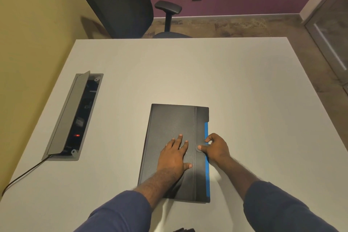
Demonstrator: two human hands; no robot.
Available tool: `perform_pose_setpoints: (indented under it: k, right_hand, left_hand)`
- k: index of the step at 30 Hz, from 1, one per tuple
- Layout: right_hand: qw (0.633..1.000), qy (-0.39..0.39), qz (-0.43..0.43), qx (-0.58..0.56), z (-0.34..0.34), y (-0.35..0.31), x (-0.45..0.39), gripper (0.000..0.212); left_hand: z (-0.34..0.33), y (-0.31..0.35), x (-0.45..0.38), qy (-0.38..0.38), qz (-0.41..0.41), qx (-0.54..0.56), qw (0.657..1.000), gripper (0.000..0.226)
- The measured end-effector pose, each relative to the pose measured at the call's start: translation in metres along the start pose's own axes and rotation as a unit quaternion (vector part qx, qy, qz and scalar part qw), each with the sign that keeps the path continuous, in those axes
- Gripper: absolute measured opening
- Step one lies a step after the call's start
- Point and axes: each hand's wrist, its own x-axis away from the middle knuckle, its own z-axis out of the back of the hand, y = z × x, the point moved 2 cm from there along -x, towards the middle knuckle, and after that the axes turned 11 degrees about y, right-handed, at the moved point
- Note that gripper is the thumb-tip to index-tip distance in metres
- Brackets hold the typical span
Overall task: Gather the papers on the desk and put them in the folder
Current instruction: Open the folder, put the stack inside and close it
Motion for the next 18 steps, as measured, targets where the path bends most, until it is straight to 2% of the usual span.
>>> perform_pose_setpoints:
  k: [8, 12, 15, 18]
  right_hand:
    - [0.999, -0.01, -0.008, 0.04, 0.001, -0.001, -0.005, 0.042]
    - [0.997, 0.028, 0.002, 0.072, 0.006, 0.001, 0.011, 0.051]
    - [0.996, 0.064, -0.014, 0.068, 0.003, 0.006, 0.033, 0.055]
    - [0.996, 0.072, -0.042, 0.037, -0.002, 0.011, 0.051, 0.055]
  left_hand:
    - [0.004, 0.001, 0.001, -0.007, 0.001, -0.001, 1.0, 0.09]
    - [0.013, 0.0, 0.002, 0.002, 0.001, 0.028, 1.0, 0.087]
    - [0.024, -0.011, 0.006, 0.051, 0.029, 0.072, 0.996, 0.081]
    - [0.032, -0.039, 0.018, 0.124, 0.094, 0.039, 0.987, 0.082]
